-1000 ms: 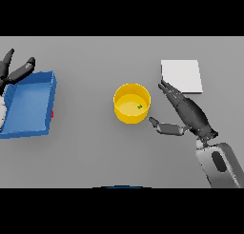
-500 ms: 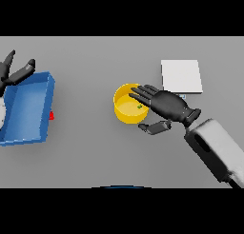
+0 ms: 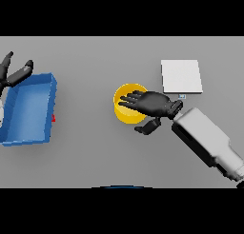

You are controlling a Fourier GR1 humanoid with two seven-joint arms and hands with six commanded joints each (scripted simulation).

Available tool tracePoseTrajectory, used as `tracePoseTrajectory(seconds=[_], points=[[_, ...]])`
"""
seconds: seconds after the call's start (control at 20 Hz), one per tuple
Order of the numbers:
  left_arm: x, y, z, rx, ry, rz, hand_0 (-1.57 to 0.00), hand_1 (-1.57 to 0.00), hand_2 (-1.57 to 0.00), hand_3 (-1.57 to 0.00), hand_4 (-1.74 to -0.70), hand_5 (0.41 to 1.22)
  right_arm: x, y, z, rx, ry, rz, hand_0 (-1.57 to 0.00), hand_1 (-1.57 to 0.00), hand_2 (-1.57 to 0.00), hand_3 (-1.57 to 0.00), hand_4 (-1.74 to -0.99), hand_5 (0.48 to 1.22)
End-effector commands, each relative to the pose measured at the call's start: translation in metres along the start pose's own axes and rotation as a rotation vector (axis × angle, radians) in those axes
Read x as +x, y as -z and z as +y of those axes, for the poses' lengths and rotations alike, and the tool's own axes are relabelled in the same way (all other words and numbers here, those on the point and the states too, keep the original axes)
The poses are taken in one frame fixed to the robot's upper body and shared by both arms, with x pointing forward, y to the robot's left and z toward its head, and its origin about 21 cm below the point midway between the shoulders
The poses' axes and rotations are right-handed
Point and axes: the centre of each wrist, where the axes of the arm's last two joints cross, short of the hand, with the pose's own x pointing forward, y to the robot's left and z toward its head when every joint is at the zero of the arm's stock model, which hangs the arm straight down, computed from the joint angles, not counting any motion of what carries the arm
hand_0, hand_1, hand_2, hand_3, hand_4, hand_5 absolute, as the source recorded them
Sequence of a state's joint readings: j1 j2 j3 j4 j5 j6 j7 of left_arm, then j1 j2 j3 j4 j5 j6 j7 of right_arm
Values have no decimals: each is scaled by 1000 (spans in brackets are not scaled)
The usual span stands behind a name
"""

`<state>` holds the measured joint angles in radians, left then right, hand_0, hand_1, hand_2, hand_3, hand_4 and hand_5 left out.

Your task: Pick up the red beaker and tilt it to pour out 1 green nut into yellow bowl. Pick up the yellow bowl and place it on the metallic measuring scale.

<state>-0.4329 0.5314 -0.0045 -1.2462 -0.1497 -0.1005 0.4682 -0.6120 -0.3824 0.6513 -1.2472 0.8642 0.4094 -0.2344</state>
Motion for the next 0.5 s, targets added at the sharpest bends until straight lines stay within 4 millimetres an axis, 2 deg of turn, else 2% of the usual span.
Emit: tracePoseTrajectory(seconds=[0.0,0.3,0.45], points=[[3,2,2,-4,-3,-1,1,1,1,1,-805,702,-1,2,-1,24,-9,10,1,1,1,1,-1168,673],[1,3,3,4,22,13,1,1,1,1,-792,708,-4,16,0,95,-22,37,1,1,1,-12,-1188,693],[3,2,5,-1,23,2,1,1,1,1,-789,714,-4,21,1,109,-17,55,1,-15,-37,-77,-1234,770]])
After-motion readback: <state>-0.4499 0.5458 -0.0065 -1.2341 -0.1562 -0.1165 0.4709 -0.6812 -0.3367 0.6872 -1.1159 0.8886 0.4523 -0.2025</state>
